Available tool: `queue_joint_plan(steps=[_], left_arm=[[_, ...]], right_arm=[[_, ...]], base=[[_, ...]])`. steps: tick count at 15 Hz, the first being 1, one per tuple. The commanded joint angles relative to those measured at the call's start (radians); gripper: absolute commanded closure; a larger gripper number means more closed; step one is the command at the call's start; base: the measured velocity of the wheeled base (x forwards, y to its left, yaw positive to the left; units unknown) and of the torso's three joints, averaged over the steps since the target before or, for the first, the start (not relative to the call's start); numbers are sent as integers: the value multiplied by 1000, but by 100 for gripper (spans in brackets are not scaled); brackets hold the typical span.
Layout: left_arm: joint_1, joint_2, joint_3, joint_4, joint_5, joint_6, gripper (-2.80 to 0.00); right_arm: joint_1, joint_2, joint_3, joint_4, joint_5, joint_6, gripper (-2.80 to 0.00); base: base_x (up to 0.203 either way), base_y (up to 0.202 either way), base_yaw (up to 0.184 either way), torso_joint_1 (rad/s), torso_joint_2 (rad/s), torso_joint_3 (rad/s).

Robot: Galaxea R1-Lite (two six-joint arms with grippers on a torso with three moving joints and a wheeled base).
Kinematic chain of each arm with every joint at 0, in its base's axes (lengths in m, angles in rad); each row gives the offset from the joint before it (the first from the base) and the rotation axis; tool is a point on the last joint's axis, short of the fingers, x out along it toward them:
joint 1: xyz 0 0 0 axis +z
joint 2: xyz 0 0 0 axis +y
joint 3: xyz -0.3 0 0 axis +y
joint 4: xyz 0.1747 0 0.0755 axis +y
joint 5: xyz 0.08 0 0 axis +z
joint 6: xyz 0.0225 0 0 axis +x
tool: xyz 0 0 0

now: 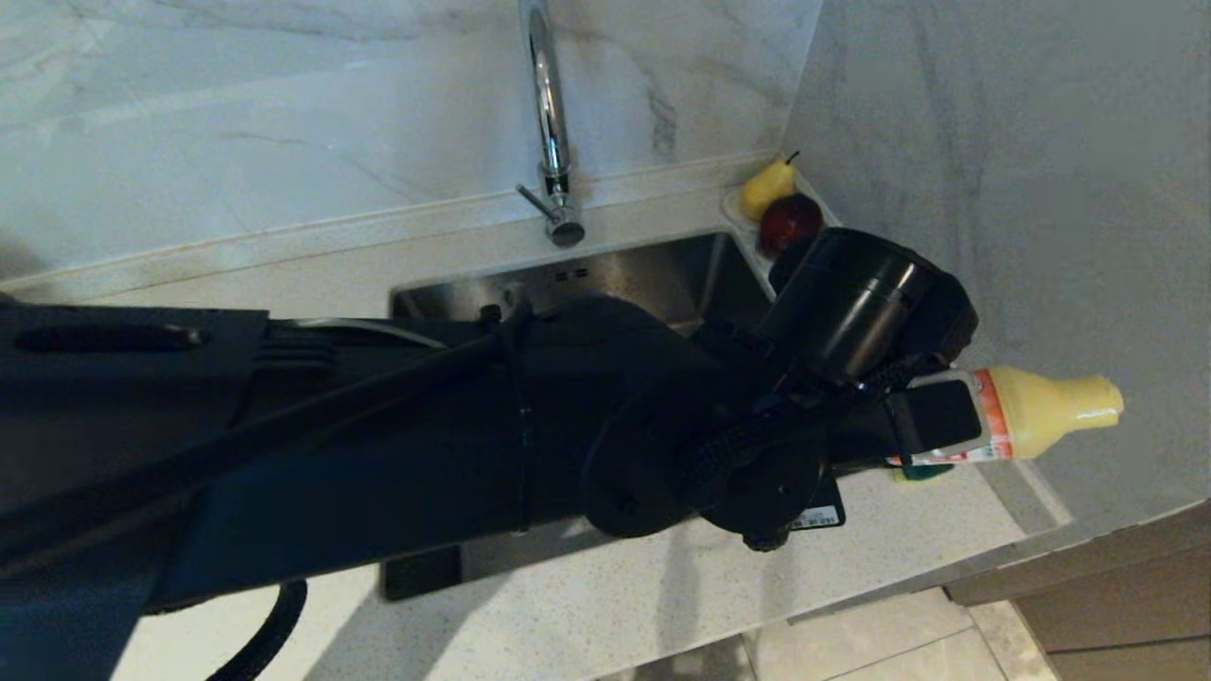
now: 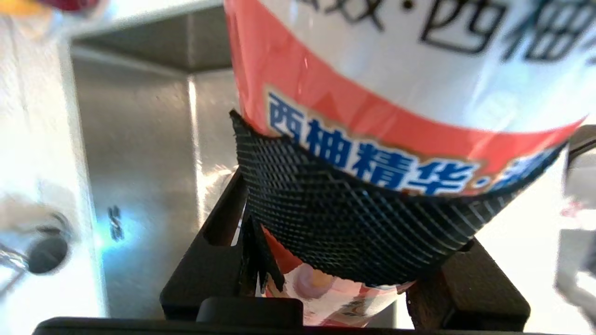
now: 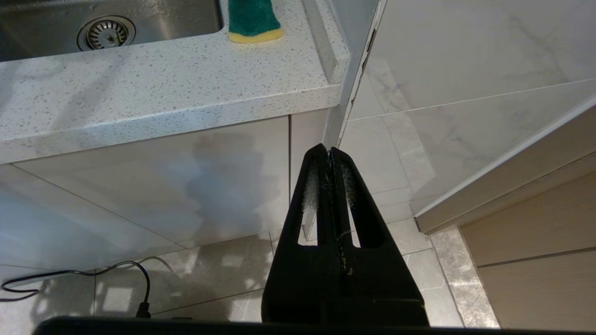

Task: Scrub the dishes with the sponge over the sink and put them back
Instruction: Squeeze it onto the sponge

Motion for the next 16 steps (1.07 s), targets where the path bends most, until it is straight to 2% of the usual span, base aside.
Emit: queue_joint_plan(steps=[1,5,8,10,14,16], left_arm=[[0,29,0,0,25,51,0],[2,58,0,-87,130,197,0],[2,72,0,-92,156,220,0],[8,85,0,-114,231,294,0],[8,135,0,-180,243,312,0],[8,152,0,-197,303,323,0]], right_arm=[[0,-1,0,0,0,0,0],[0,-2,0,0,0,0,0],[0,-2,0,-1,0,0,0],[0,-2,0,-1,0,0,0],[0,-2,0,-1,0,-1,0],[0,0,0,0,0,0,0]], base=[[0,0,0,0,0,0],[0,0,0,0,0,0],[0,0,0,0,0,0],[0,0,0,0,0,0],[0,0,0,0,0,0],[0,0,0,0,0,0]])
